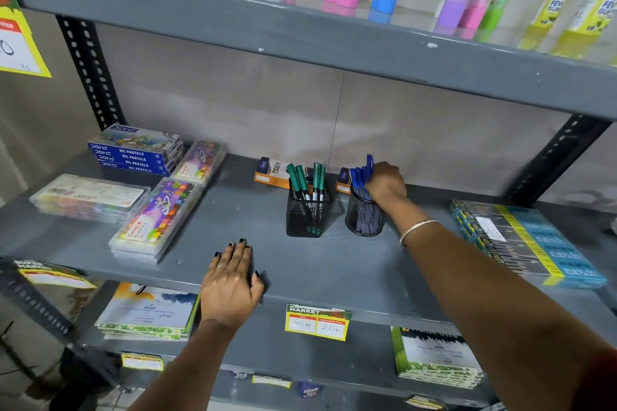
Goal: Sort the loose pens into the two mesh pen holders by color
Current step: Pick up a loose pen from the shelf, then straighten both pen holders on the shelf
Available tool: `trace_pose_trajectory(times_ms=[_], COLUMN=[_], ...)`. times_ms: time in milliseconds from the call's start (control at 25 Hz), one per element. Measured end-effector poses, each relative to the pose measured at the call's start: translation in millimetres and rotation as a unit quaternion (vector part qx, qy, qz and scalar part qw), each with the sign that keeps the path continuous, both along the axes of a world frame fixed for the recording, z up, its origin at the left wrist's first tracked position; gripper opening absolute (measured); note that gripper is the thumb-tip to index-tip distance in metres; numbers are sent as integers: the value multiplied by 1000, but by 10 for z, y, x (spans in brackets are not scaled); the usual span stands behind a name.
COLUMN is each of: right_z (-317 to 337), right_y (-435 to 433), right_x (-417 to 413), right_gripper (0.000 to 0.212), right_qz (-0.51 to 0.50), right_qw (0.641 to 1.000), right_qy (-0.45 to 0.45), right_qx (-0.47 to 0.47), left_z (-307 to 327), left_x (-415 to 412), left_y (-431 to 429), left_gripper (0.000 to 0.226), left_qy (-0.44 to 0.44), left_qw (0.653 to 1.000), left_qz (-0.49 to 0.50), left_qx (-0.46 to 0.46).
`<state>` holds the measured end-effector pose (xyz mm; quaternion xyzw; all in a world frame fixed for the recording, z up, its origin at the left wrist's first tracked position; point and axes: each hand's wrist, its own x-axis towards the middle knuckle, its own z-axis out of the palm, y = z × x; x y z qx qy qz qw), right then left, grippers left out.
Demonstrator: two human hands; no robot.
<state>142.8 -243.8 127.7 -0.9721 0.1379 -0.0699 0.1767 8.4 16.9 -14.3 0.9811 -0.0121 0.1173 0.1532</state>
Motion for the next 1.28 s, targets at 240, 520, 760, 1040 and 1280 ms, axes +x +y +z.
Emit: trace_pose_trajectory(times_ms=[240,520,760,1040,1280], right_z=[-72,-57,-554,-1066,-1165], right_y=[-53,-91,-100,37,16], right_x=[-20,-282,-554,-610,-486], right_gripper=[23,30,87,110,103], right_qz=[-9,-76,-35,-86,-123], right_qw=[1000,977,975,957,955], right_qy=[10,-194,-127,-135,-160], right_qx=[-7,52,176,243,219], left_z=[-10,-36,-27,360,275], left_x=[14,17,20,155,675], left_y=[-1,-5,7,-407,-1156], left_gripper=[59,59,59,81,122], left_qy=[-1,-10,-12,32,-11], left_qw=[1000,1000,999,949,900], left_qz=[-5,-13,-31,116,57], left_qx=[0,-7,1,-291,-431])
